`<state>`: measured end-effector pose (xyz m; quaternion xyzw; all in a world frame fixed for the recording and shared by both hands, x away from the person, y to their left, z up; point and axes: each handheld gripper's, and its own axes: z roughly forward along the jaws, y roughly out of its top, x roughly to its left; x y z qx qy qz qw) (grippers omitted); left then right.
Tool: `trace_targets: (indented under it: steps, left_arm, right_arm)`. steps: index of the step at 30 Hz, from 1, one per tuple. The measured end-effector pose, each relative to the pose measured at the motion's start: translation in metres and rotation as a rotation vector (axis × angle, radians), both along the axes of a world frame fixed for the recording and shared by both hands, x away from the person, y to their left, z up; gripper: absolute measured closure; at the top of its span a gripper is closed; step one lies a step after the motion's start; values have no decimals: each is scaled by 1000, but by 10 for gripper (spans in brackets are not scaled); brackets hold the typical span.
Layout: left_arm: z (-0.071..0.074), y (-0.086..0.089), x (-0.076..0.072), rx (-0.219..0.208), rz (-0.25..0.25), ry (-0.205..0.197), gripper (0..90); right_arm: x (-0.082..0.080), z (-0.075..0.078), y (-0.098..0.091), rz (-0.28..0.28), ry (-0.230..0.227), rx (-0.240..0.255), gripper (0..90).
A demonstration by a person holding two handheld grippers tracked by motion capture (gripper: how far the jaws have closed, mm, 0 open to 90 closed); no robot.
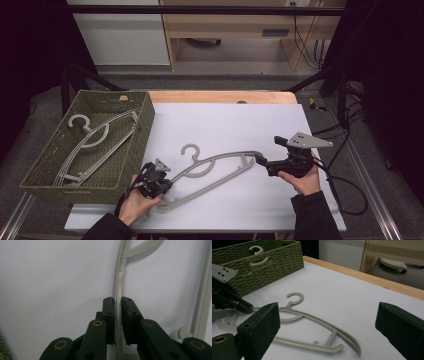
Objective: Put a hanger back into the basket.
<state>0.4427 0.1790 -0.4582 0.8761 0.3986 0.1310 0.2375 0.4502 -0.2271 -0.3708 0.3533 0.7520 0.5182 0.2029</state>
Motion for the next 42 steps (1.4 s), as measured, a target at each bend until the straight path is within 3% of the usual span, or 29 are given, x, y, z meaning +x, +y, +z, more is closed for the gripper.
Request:
trace_targets:
  steps: [4, 11, 14, 18, 24, 28, 33, 42]
  left_arm:
    - [2, 2, -3, 14, 6, 42, 683]
    - [3, 2, -4, 33, 17, 60, 733]
    - [3, 2, -5, 45, 8, 39, 815]
    - [2, 0, -9, 70, -7, 6, 821]
    - [3, 5, -9, 12, -21, -3, 825]
    - [11, 1, -16, -3, -37, -58, 826]
    - [26, 6, -20, -55, -31, -122, 827]
    - [48, 16, -24, -73, -7, -204, 827]
  right_arm:
    - [-1, 0, 0, 1, 1, 2, 59]
    - [-1, 1, -2, 1, -5, 2, 59]
    - [-1, 1, -1, -2, 0, 3, 59]
    - [-1, 0, 0, 1, 3, 0, 59]
    - [-1, 0, -1, 0, 4, 0, 59]
    - [-1, 0, -2, 0, 5, 2, 59]
    - [-1, 1, -3, 1, -1, 2, 59]
    - [-3, 3, -6, -3, -5, 10, 59]
